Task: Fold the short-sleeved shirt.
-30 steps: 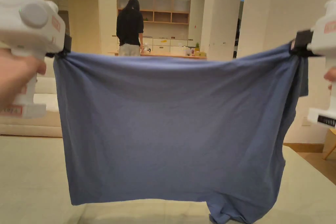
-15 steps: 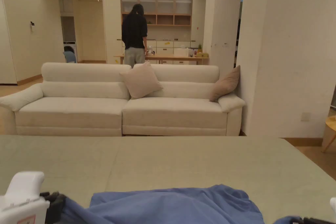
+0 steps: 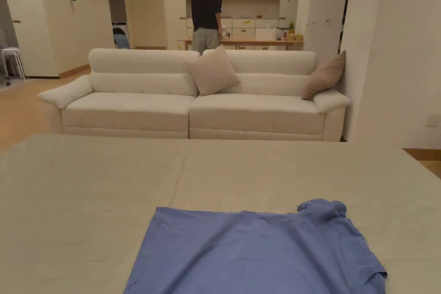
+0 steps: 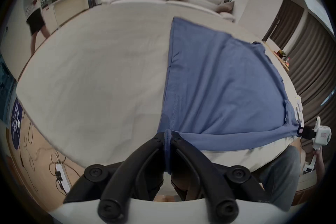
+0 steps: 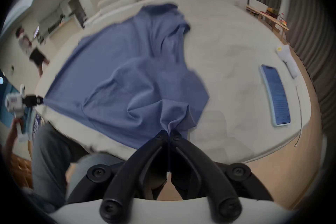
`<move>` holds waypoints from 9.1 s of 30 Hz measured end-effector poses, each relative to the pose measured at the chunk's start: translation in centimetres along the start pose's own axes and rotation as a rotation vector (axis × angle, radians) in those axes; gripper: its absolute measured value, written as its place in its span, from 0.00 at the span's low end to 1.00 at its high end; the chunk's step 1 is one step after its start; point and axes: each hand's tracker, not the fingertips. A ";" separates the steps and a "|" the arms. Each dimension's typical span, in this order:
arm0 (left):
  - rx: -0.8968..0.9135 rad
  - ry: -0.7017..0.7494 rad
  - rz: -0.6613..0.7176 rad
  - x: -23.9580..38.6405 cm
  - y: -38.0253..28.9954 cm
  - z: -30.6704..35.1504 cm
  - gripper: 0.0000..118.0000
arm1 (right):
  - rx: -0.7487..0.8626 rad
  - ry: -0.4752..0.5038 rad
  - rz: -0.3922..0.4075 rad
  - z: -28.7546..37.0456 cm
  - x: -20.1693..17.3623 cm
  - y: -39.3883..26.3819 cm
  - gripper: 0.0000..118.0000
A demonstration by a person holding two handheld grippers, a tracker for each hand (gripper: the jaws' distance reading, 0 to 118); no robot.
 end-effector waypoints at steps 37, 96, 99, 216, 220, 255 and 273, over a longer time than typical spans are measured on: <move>0.128 -0.016 0.125 -1.4 -1.5 6.9 0.53 | 0.694 0.004 -0.439 21.2 -2.3 -0.6 0.00; 0.084 -0.008 0.155 3.6 19.4 -9.0 0.03 | 0.195 -0.077 -0.114 -9.9 5.0 24.0 0.03; 0.043 0.023 0.094 4.1 19.5 -11.4 0.03 | 0.139 -0.106 -0.084 -12.4 4.2 24.0 0.03; 0.217 -0.034 0.168 -3.7 2.8 11.6 0.87 | 0.402 -0.041 -0.088 13.6 1.1 3.5 0.97; 0.403 -0.078 0.167 -1.1 6.4 18.5 0.83 | 0.754 0.020 -0.143 21.9 -2.6 7.1 0.98; -0.031 0.040 -0.139 2.4 25.6 -15.5 0.14 | 0.622 0.095 -0.207 7.7 -1.2 19.3 0.00; 0.157 -0.080 -0.160 6.4 26.0 -5.8 0.04 | 0.092 0.036 -0.010 -13.3 3.8 29.9 0.97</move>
